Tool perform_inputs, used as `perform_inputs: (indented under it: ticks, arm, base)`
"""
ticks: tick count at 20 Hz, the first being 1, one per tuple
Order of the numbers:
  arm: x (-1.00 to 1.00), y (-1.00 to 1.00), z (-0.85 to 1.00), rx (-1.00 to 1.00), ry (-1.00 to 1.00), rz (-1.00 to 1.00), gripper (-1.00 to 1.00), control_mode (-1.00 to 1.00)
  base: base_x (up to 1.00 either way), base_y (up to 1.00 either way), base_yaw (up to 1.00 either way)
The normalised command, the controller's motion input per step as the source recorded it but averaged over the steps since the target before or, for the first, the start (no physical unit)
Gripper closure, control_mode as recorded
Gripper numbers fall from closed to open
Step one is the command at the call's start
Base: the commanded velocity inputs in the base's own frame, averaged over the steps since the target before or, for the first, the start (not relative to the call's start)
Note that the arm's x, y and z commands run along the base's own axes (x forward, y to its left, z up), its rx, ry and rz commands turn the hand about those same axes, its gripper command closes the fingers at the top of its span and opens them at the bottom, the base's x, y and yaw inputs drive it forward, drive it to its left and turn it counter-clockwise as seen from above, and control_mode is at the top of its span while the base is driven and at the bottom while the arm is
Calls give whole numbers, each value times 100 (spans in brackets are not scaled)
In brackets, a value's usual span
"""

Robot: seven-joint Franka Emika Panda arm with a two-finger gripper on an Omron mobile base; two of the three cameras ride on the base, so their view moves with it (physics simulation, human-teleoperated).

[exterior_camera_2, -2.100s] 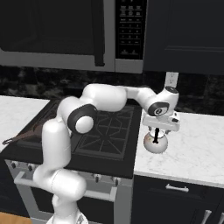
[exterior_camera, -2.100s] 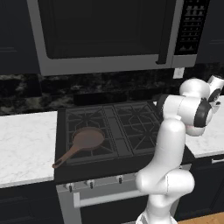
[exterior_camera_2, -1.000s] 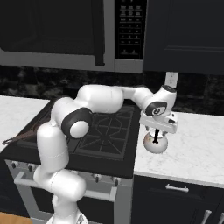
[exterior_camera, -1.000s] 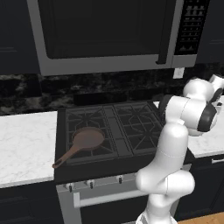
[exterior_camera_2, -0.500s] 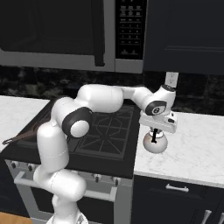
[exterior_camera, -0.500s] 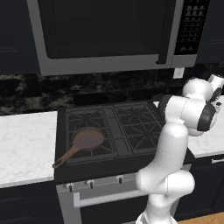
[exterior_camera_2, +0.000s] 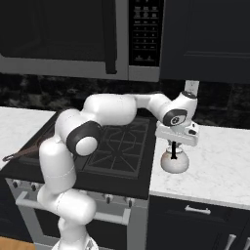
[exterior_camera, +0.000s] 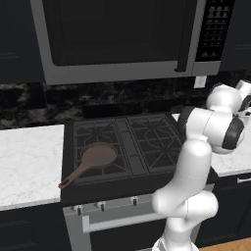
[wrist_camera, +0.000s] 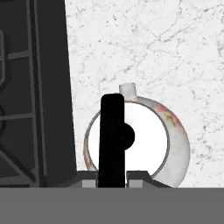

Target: Pick the kettle from the counter and place it on a stove burner. Then turn the burner on.

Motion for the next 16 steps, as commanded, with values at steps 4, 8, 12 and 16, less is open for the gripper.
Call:
perform_inputs:
  ticks: [4,8,12,16]
  arm:
    - [-43,6,67,0,-5,12,100,-100]
    - [-25,29,51,0,-5,12,100,-100]
    - [-20,42,38,0,-5,9,100,-100]
    - [-13,52,28,0,-12,9,100,-100]
  base:
    - [0,0,0]
    - [0,0,0]
    - [0,0,0]
    - [0,0,0]
